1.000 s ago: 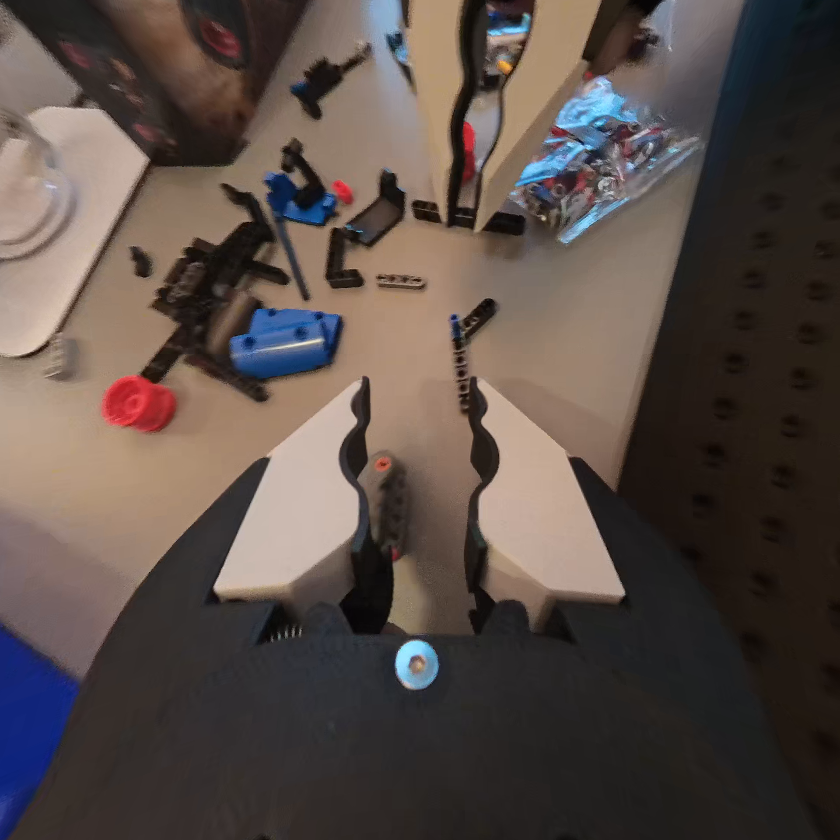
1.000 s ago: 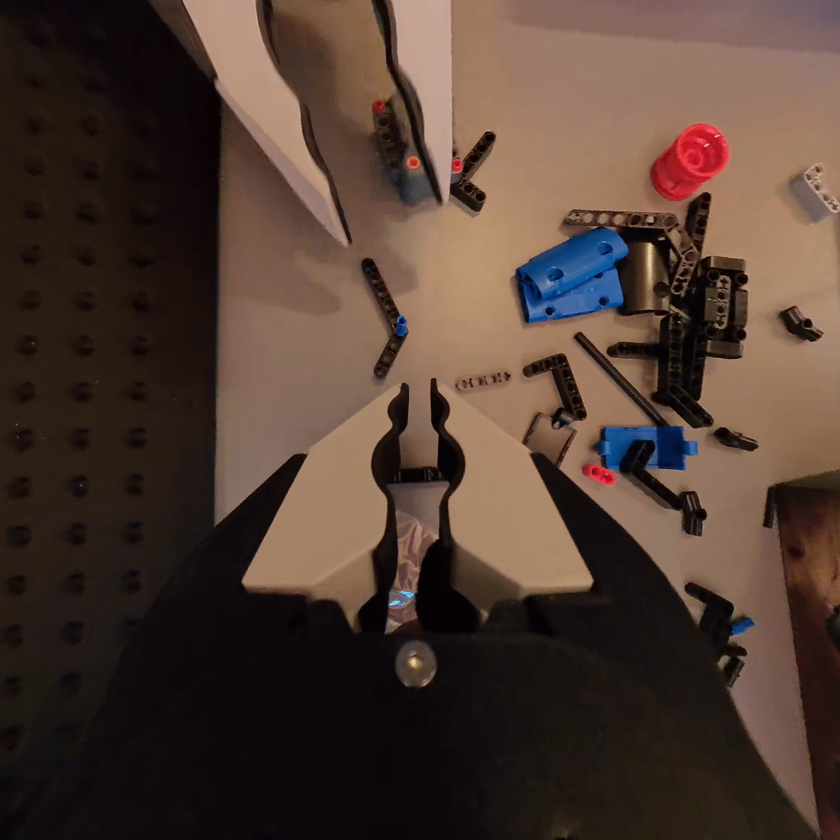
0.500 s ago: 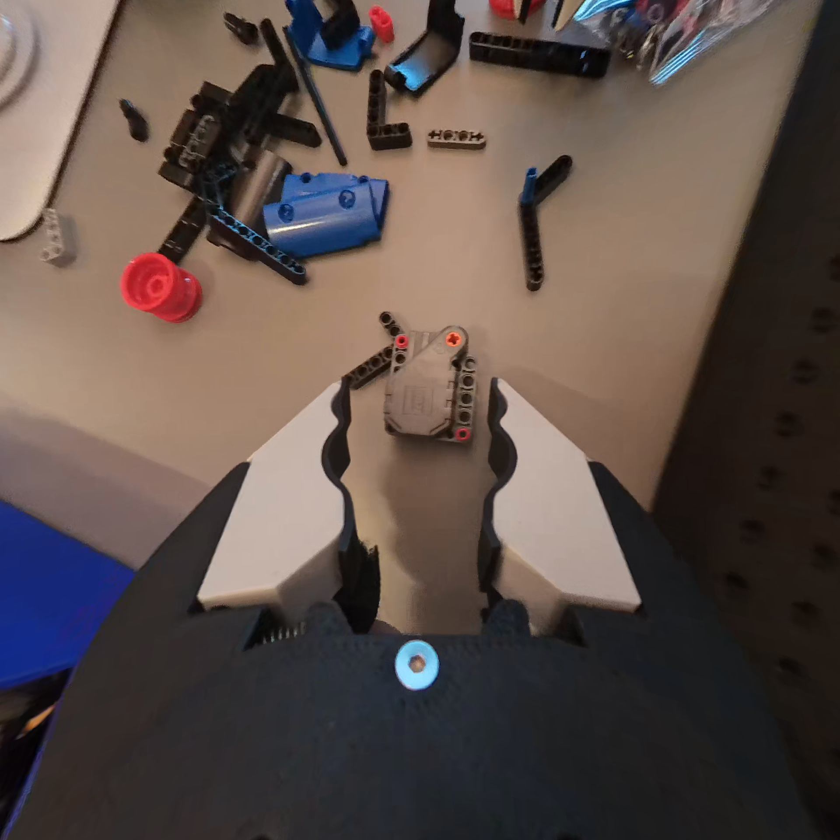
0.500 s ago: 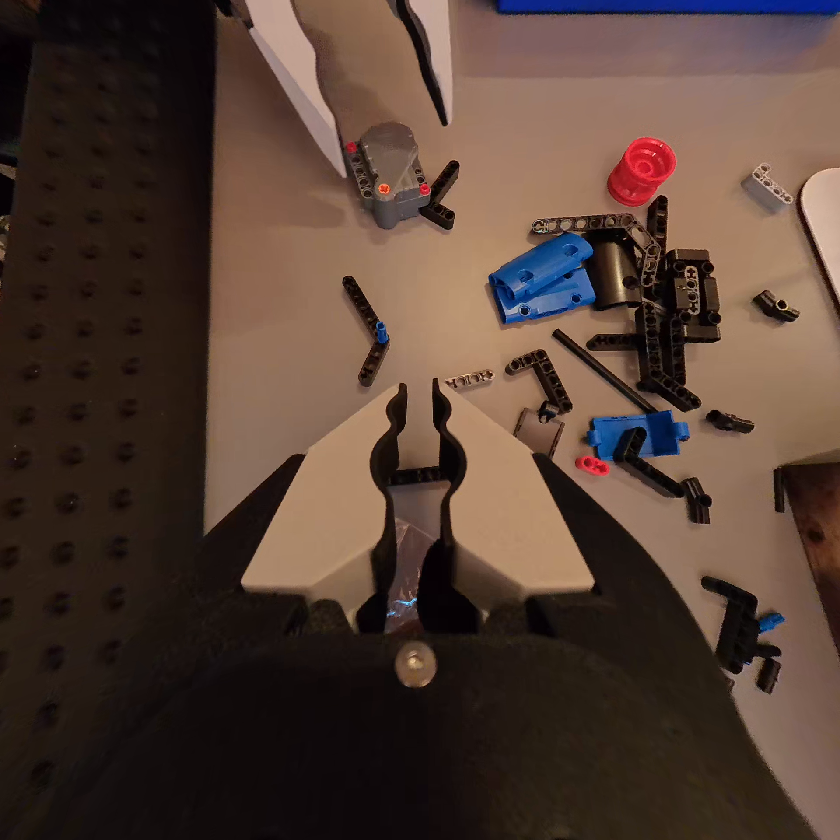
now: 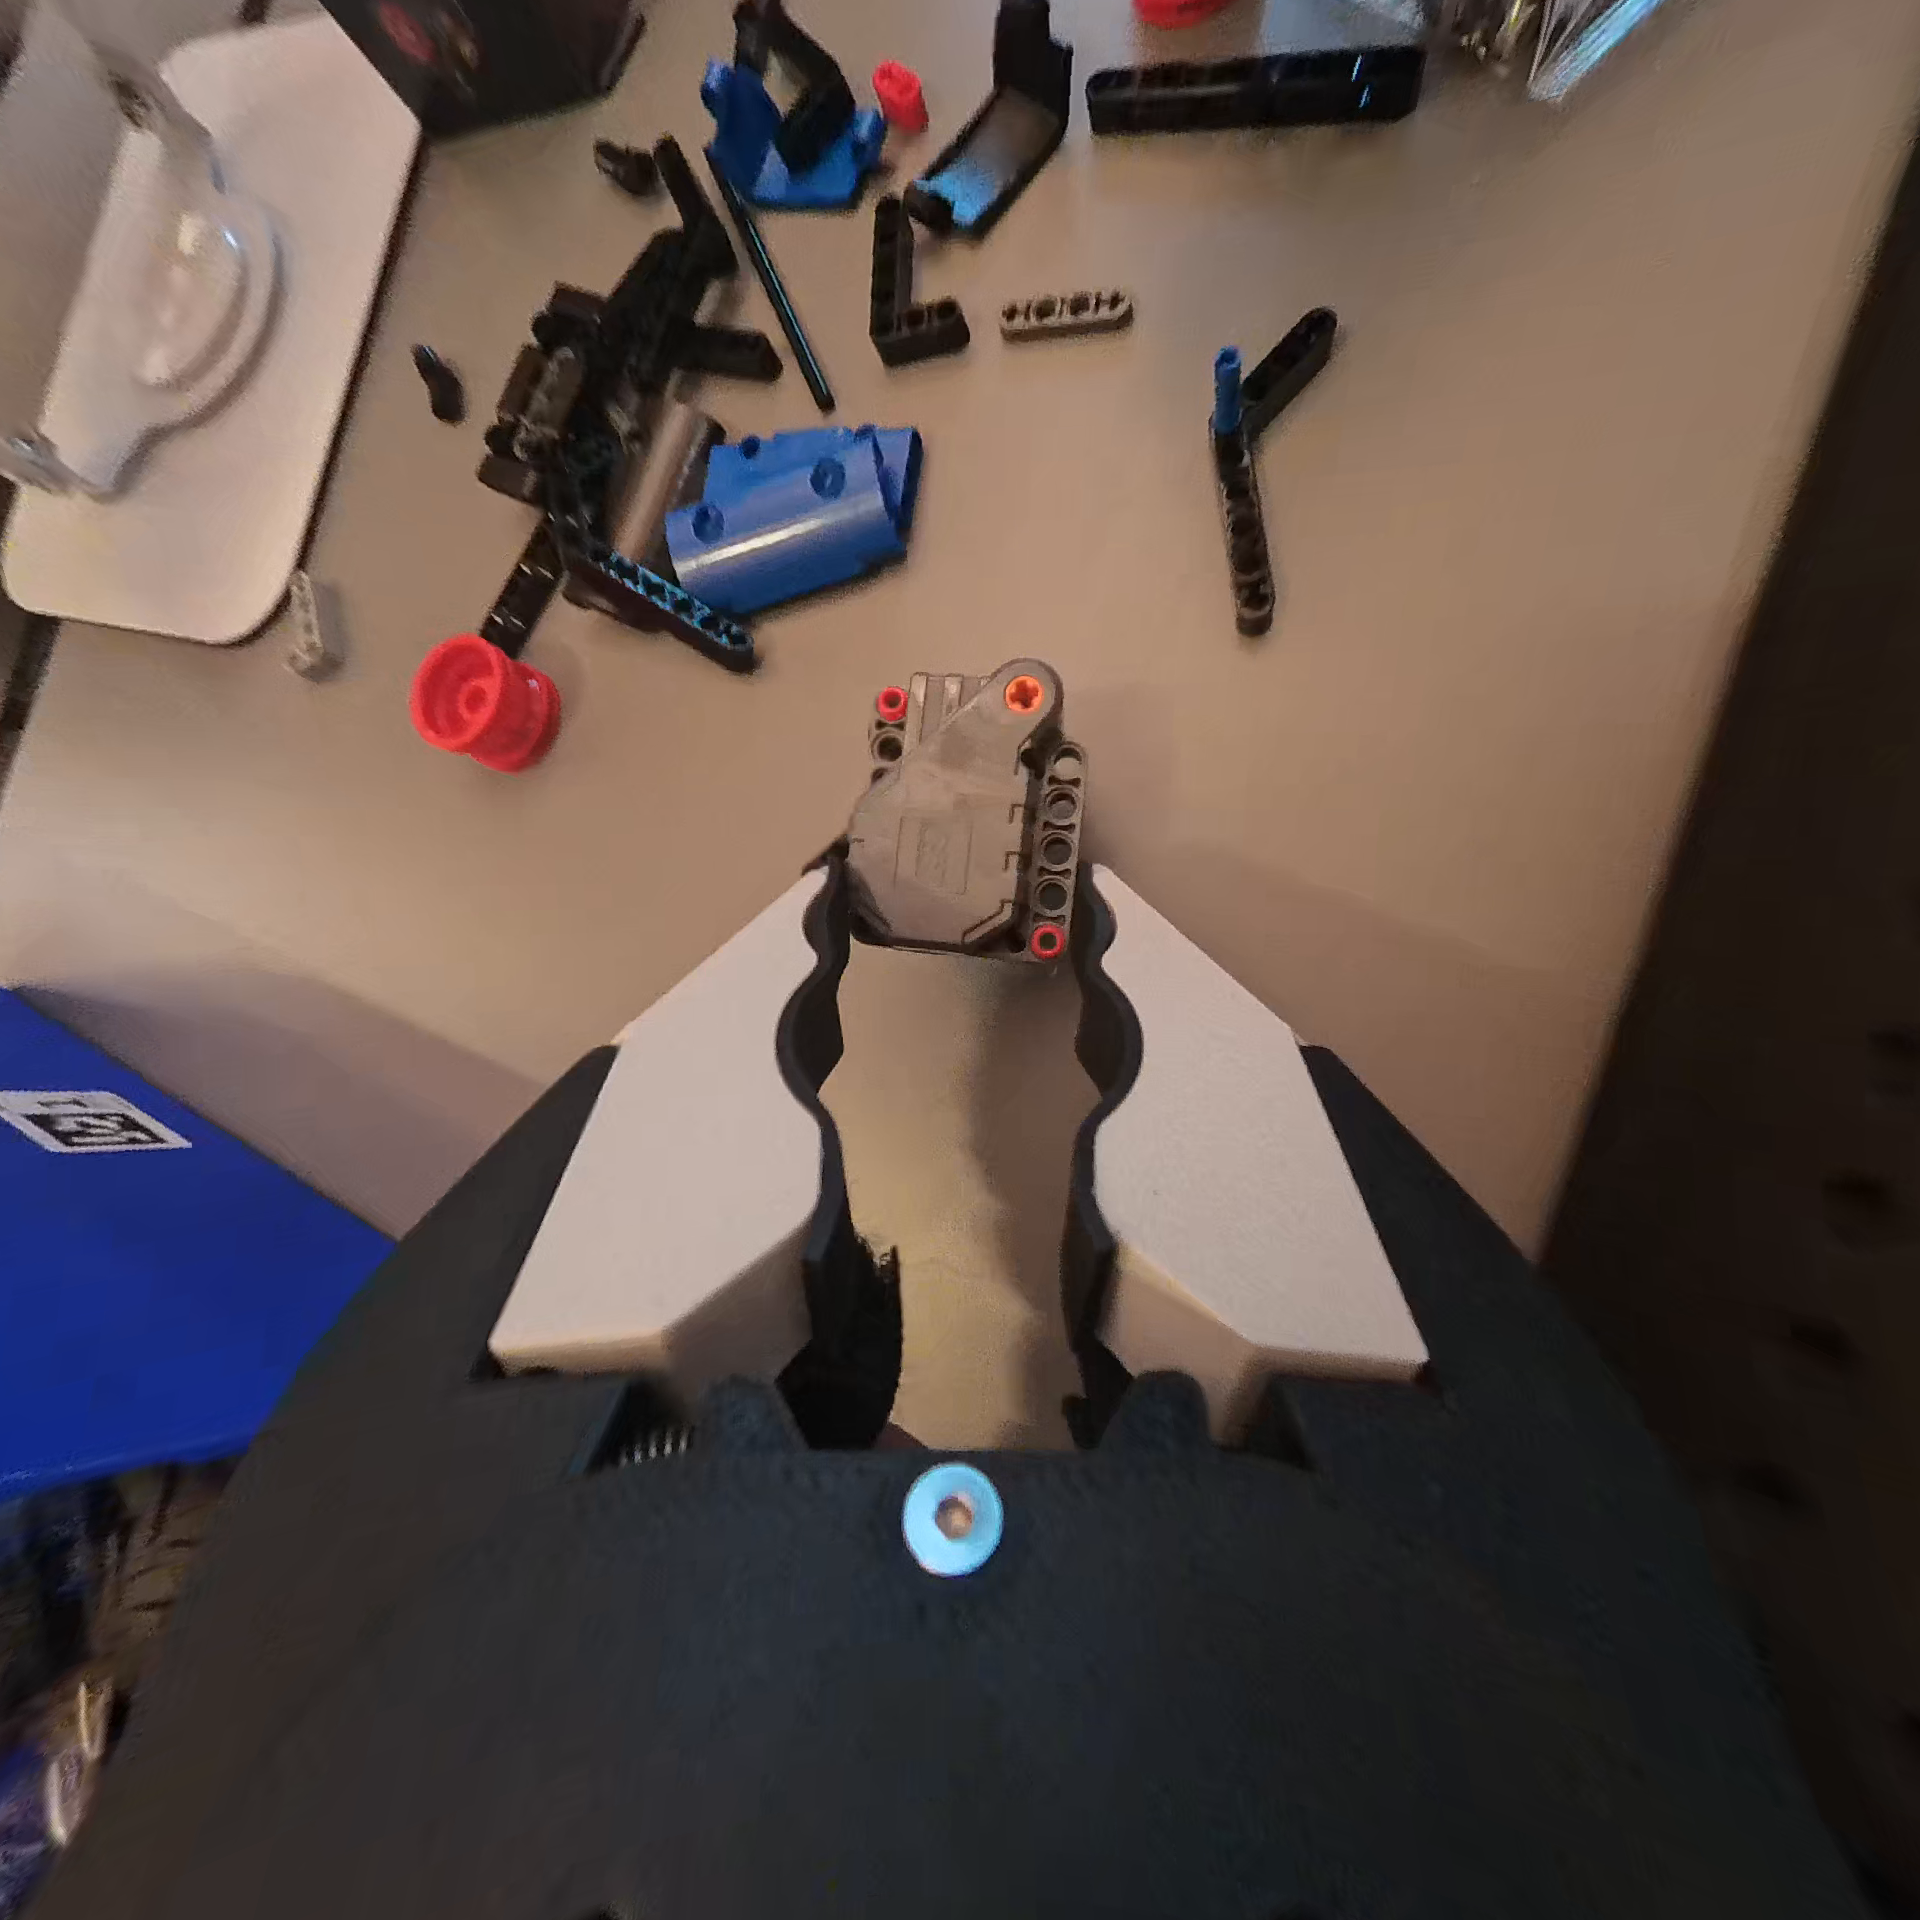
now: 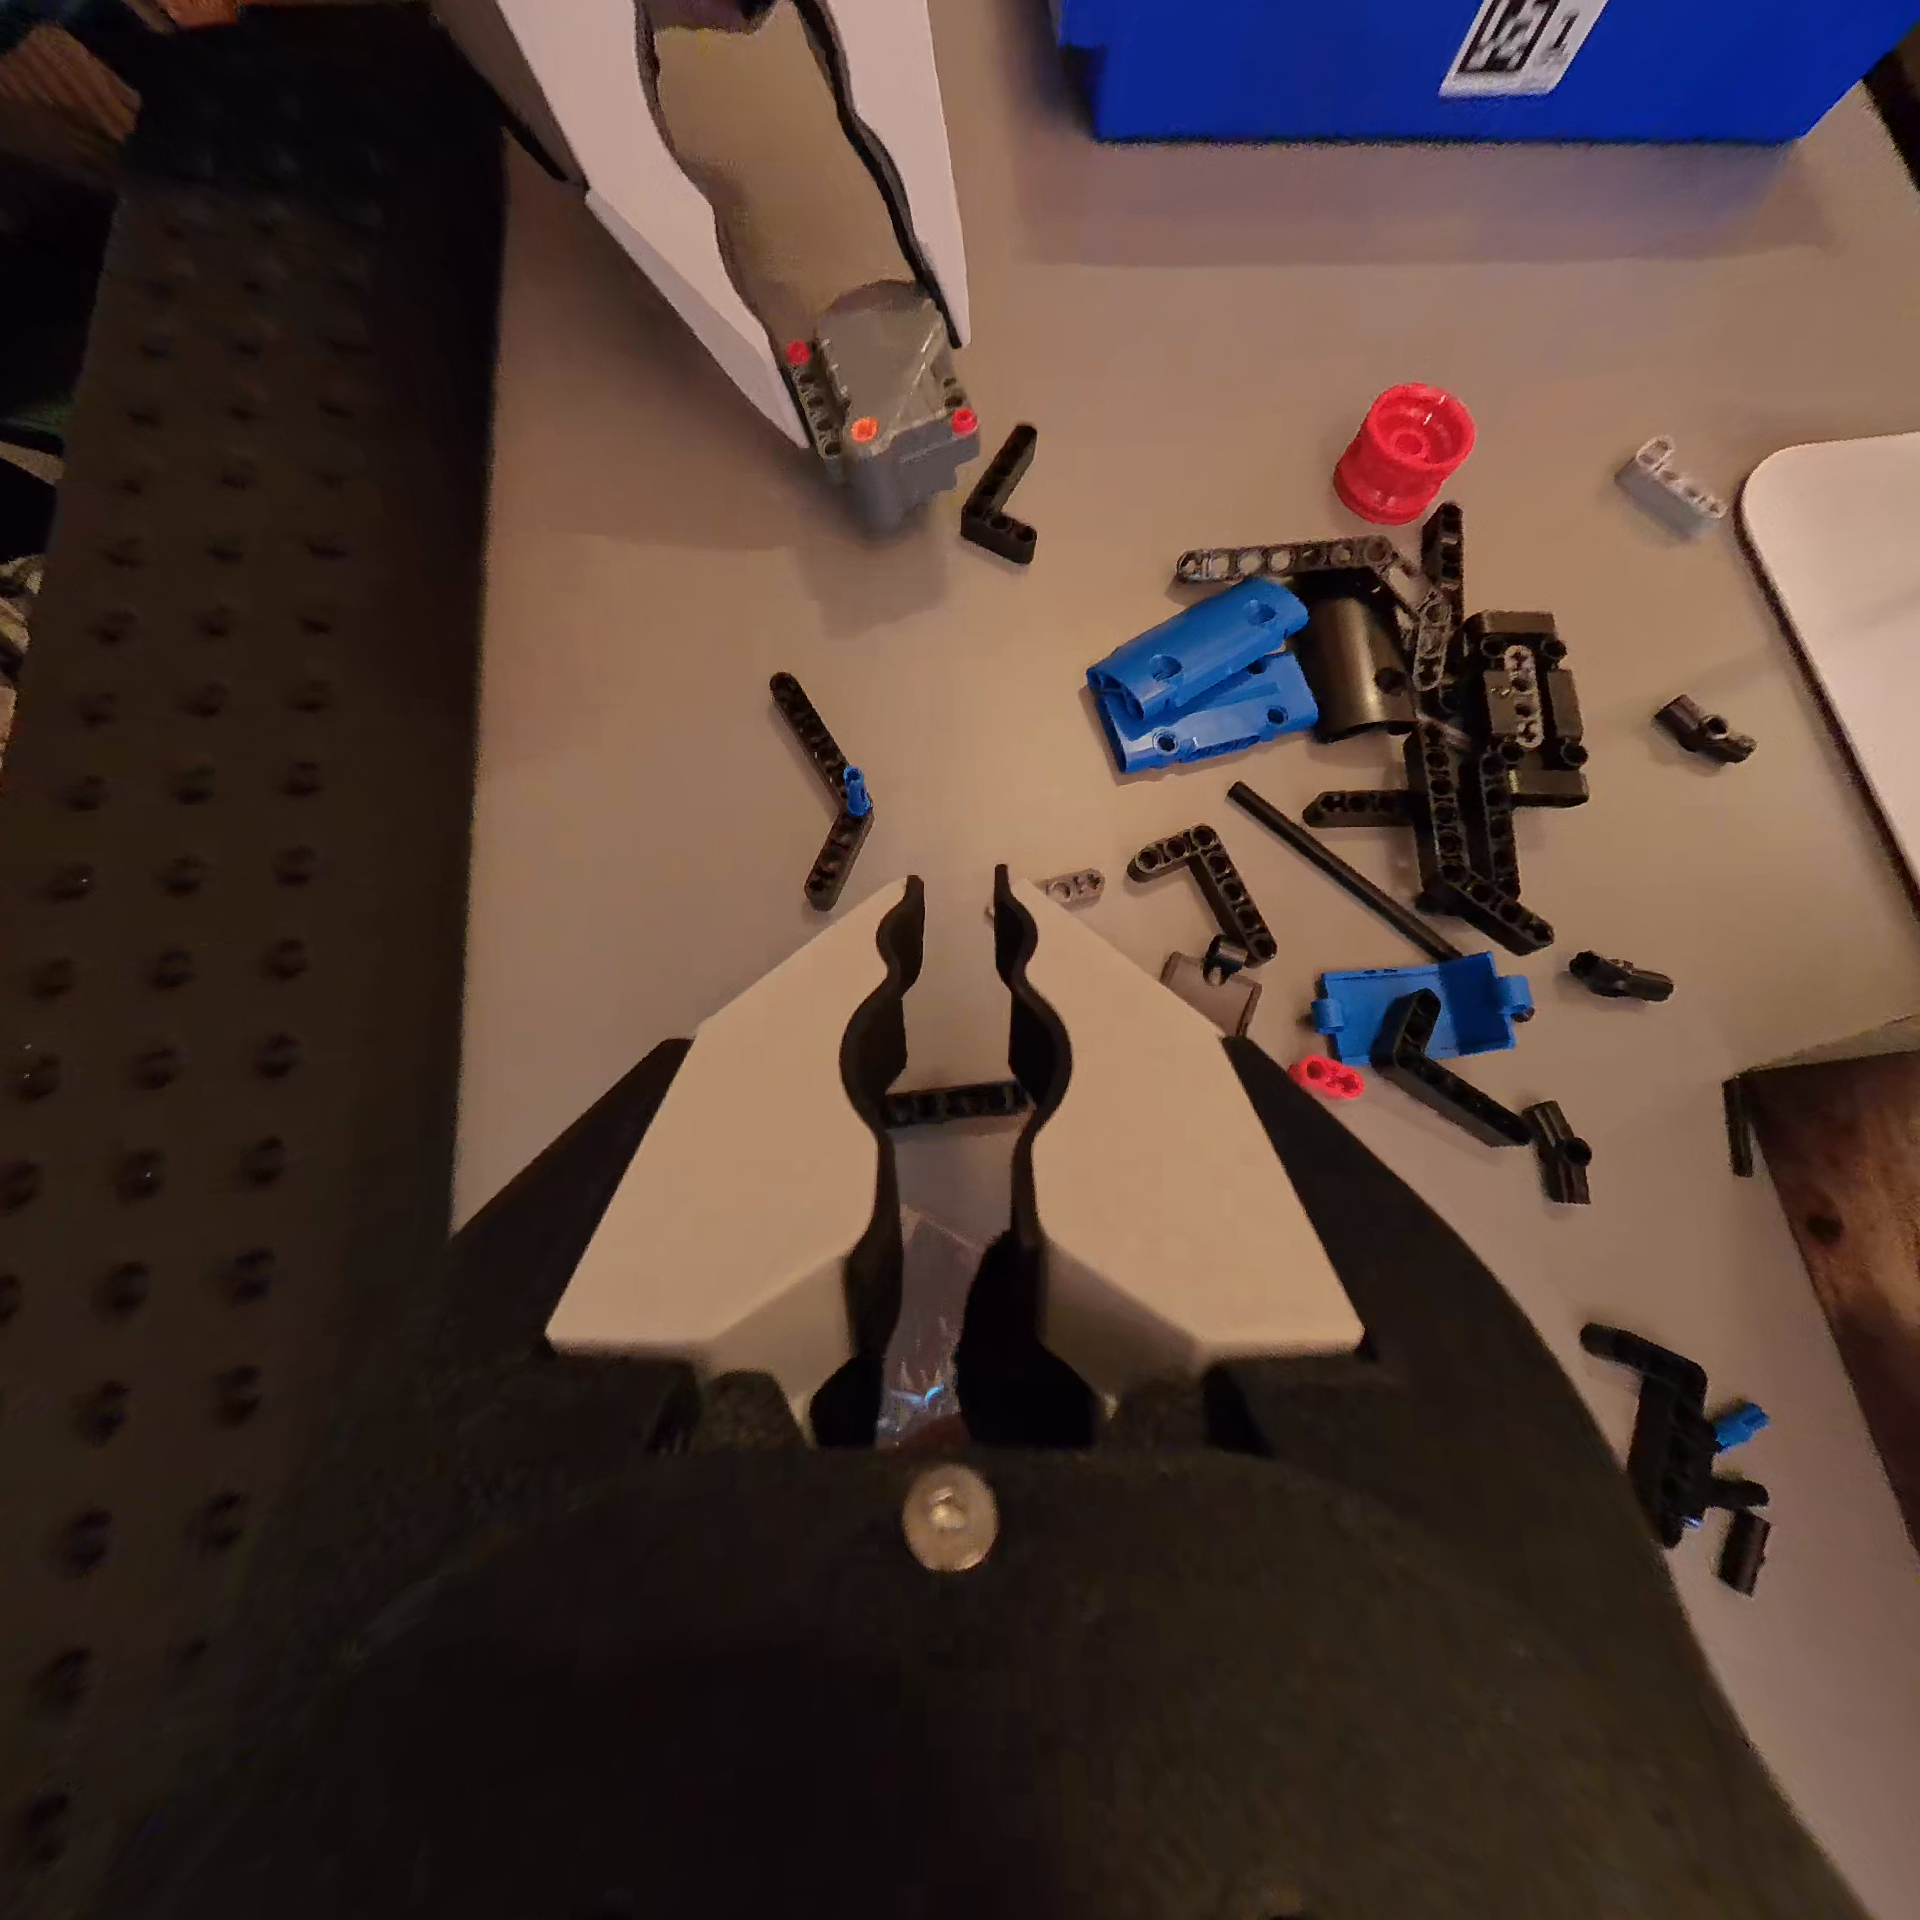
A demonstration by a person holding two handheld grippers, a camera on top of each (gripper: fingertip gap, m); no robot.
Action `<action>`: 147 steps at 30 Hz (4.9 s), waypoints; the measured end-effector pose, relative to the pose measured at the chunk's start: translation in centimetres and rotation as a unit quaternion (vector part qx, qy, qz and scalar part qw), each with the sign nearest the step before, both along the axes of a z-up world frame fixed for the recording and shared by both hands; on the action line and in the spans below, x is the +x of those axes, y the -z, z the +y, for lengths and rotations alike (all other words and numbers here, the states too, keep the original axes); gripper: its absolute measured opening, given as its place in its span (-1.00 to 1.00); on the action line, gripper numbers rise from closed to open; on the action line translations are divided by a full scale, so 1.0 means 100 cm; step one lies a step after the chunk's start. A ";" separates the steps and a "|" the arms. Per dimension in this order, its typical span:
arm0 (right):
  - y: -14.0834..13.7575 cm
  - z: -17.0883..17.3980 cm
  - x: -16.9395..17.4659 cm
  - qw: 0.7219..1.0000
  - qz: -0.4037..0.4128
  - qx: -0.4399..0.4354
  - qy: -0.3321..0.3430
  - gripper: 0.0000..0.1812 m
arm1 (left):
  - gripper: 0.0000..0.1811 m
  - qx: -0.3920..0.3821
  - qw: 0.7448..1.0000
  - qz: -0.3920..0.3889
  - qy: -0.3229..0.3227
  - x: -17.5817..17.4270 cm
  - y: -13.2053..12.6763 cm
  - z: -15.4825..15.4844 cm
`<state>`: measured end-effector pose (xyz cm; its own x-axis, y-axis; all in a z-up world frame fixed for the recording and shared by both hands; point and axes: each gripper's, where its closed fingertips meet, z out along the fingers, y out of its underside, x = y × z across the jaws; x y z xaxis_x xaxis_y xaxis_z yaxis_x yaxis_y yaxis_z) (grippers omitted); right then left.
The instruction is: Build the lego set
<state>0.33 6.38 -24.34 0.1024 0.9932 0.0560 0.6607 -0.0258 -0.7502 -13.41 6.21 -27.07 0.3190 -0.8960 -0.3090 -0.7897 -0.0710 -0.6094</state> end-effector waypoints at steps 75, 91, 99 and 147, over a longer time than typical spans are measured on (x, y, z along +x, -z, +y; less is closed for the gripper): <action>-0.052 -0.013 -0.023 0.986 0.145 0.041 0.071 -0.68 | -0.48 0.154 0.974 -0.089 0.144 0.117 -0.090 -0.009; 0.007 -0.009 -0.001 0.986 0.015 -0.100 0.134 -0.69 | -0.65 -0.020 0.994 -0.041 0.096 0.085 0.002 -0.020; 0.024 -0.012 -0.005 0.985 -0.051 -0.109 0.122 -0.69 | -0.93 -0.043 0.994 -0.021 0.095 0.090 0.025 -0.026; 0.003 0.018 -0.007 0.988 0.016 -0.058 0.145 -0.68 | -0.95 0.077 0.996 -0.003 0.052 0.086 0.011 0.005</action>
